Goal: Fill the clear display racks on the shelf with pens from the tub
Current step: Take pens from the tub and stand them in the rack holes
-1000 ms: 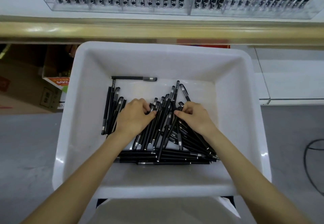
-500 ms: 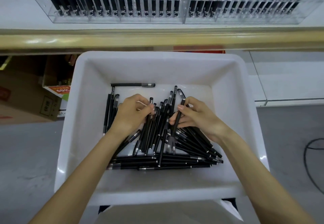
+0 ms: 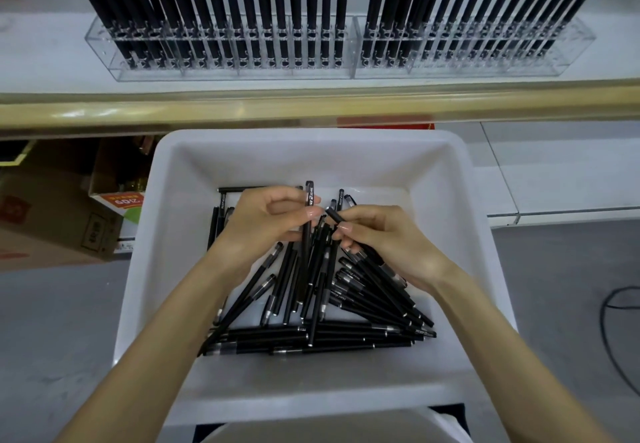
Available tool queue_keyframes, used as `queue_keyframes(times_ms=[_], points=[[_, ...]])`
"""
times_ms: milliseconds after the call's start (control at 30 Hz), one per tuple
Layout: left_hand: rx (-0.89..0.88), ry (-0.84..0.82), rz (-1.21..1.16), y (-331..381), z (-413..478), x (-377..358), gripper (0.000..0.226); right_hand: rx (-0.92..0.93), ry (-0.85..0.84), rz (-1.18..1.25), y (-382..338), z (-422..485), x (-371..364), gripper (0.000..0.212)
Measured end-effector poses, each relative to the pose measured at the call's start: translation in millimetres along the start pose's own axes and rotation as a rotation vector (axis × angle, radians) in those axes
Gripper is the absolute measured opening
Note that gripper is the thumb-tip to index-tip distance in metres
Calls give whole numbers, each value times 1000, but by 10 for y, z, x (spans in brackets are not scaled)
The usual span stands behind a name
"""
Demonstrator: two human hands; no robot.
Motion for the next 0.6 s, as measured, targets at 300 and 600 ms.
queue_keyframes(times_ms=[300, 600], points=[[29, -7, 27, -12, -9, -58, 20, -25, 50, -113, -24, -31, 7, 14], [4, 43, 70, 14, 36, 2, 20, -47, 24, -142, -62, -39, 41, 9]])
Point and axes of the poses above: each hand's wrist, its own z-axis towards the middle knuckle, its own x-axis out of the back of the hand, y = z × x, the point moved 2 cm from there along z, towards the middle knuckle, and after that the axes turned 13 degrees about -y, right-handed, at the moved point
